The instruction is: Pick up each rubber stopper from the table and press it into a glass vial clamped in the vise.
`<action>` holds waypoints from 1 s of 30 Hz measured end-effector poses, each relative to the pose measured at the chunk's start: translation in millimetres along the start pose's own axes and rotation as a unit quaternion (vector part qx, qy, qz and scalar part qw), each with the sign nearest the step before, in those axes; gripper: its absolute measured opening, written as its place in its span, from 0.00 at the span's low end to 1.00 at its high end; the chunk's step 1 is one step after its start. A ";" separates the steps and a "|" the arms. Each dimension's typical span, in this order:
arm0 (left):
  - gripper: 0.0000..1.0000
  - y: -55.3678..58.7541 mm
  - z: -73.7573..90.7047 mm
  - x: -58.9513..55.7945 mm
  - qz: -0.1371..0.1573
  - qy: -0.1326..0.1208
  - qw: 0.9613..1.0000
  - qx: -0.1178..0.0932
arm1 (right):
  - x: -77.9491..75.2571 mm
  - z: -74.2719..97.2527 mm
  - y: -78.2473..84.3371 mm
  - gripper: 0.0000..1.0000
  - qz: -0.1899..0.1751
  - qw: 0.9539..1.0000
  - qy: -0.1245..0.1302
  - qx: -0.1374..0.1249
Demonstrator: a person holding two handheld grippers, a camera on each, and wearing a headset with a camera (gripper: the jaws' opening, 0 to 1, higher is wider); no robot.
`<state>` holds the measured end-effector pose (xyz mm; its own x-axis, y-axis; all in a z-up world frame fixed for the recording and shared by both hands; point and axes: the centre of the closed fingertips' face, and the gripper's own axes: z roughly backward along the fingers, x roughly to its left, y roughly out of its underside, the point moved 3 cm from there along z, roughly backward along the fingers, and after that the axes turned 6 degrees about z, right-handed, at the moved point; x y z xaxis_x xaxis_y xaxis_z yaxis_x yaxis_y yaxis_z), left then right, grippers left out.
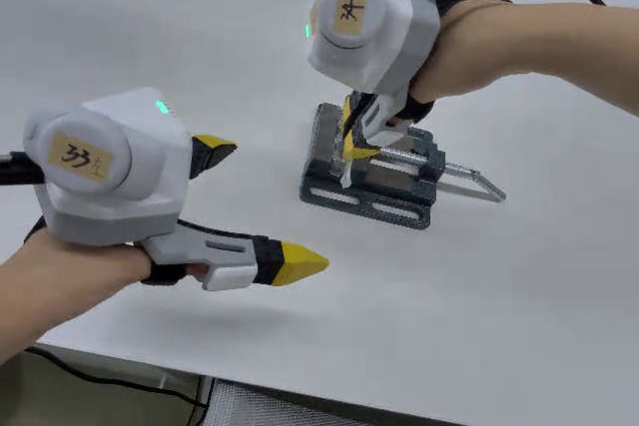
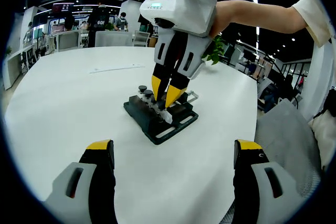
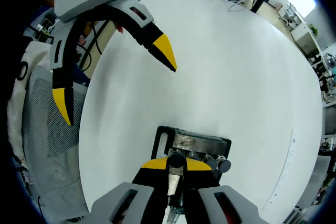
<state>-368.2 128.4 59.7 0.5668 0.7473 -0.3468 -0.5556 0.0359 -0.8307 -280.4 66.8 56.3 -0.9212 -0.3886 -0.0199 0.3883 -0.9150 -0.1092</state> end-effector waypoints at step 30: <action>0.93 3.9 1.3 0.5 -0.001 0.002 1.000 0.004 | 1.0 3.4 1.4 0.07 0.014 1.000 -0.002 -0.015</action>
<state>-370.9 129.8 56.8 0.5709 0.7443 -0.3466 -0.5593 0.0435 -0.8278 -280.7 64.8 59.5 -0.9097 -0.4148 -0.0202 0.4134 -0.8998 -0.1391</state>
